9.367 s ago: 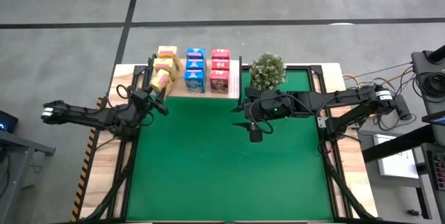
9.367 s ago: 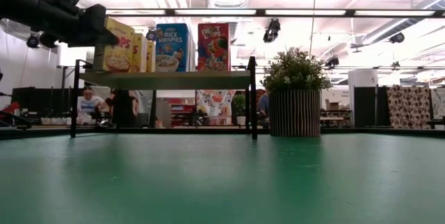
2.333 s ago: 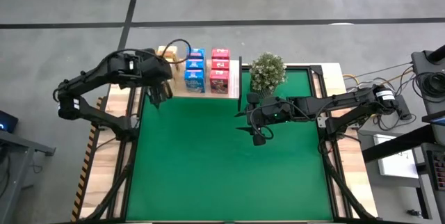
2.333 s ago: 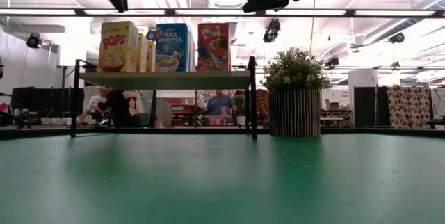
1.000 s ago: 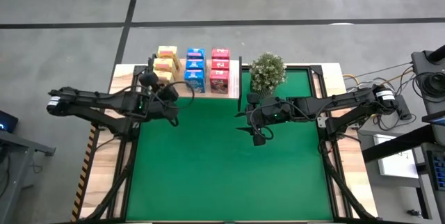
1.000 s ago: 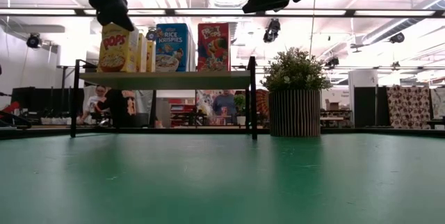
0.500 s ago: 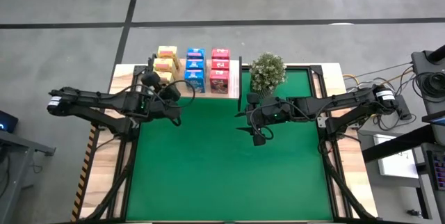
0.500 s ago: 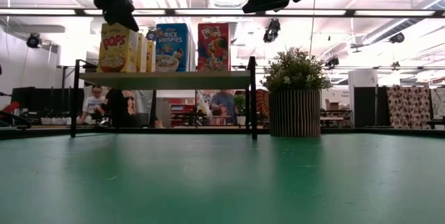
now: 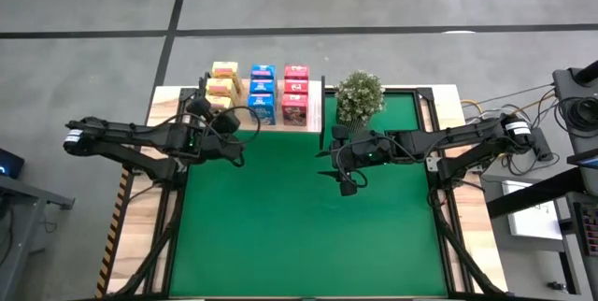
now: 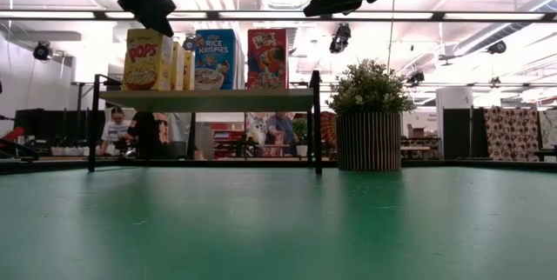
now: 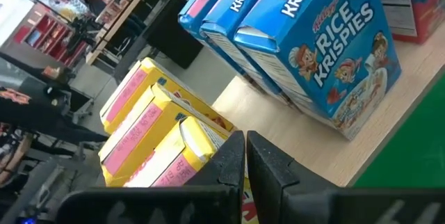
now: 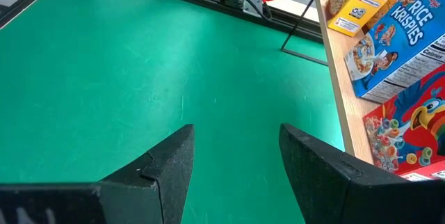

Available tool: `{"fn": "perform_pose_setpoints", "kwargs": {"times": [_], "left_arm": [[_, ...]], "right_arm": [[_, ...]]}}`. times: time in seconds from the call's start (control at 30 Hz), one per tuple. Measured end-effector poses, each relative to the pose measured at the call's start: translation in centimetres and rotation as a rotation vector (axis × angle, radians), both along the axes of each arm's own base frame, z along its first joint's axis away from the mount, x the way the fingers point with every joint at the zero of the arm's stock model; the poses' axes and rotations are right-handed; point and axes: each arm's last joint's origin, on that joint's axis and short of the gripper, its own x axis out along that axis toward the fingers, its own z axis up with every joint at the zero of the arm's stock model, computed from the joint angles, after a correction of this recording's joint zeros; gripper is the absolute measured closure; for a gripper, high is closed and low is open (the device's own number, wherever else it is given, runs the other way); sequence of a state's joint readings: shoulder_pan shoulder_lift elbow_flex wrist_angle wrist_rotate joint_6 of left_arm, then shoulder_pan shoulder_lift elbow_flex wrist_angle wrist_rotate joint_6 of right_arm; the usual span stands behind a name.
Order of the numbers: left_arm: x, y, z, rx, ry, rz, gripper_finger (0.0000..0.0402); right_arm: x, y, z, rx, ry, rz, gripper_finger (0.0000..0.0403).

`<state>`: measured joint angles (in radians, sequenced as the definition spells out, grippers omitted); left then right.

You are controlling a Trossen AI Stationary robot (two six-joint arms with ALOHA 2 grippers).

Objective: Stack cereal on shelf
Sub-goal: Put the yellow cereal box on the shelf aligned with the other yellow cereal boxes, then return to Home Position

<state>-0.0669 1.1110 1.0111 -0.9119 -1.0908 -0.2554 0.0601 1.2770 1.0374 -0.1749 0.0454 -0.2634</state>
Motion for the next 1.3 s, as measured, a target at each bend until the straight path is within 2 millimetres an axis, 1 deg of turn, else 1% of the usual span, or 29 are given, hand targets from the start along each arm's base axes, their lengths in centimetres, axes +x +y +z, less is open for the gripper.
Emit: {"fn": "perform_pose_setpoints", "kwargs": {"times": [0.43,0.7,0.87,0.93,1.07,1.13,1.2,1.3], "left_arm": [[0.0,0.1,0.1,-0.013,-0.136,0.078,0.0401],[0.0,0.3,0.2,0.015,-0.156,0.107,0.0401],[0.2,0.0,0.6,0.012,-0.165,0.079,0.0402],[0.3,-0.6,1.5,-0.003,-0.166,0.029,0.0401],[-0.2,-2.0,4.9,-0.034,-0.173,-0.106,0.0401],[-0.9,-2.2,6.6,-0.067,-0.175,-0.165,0.0401],[-1.8,-2.2,8.0,-0.092,-0.178,-0.194,0.0401],[-3.0,-2.0,8.9,-0.1,-0.215,-0.208,0.0401]], "right_arm": [[0.0,0.0,0.0,-0.001,0.0,0.001,0.0202],[0.0,0.0,0.0,-0.002,0.0,0.001,0.0202],[0.0,0.0,0.0,-0.002,0.0,0.001,0.0202],[0.0,0.0,0.1,0.002,-0.007,-0.001,0.0202],[0.2,0.0,0.2,0.034,-0.043,-0.016,0.0202],[0.2,0.0,0.2,0.052,-0.047,-0.025,0.0202],[0.3,0.0,0.3,0.074,-0.051,-0.036,0.0204],[0.3,0.0,0.4,0.12,-0.067,-0.057,0.0219]]}}
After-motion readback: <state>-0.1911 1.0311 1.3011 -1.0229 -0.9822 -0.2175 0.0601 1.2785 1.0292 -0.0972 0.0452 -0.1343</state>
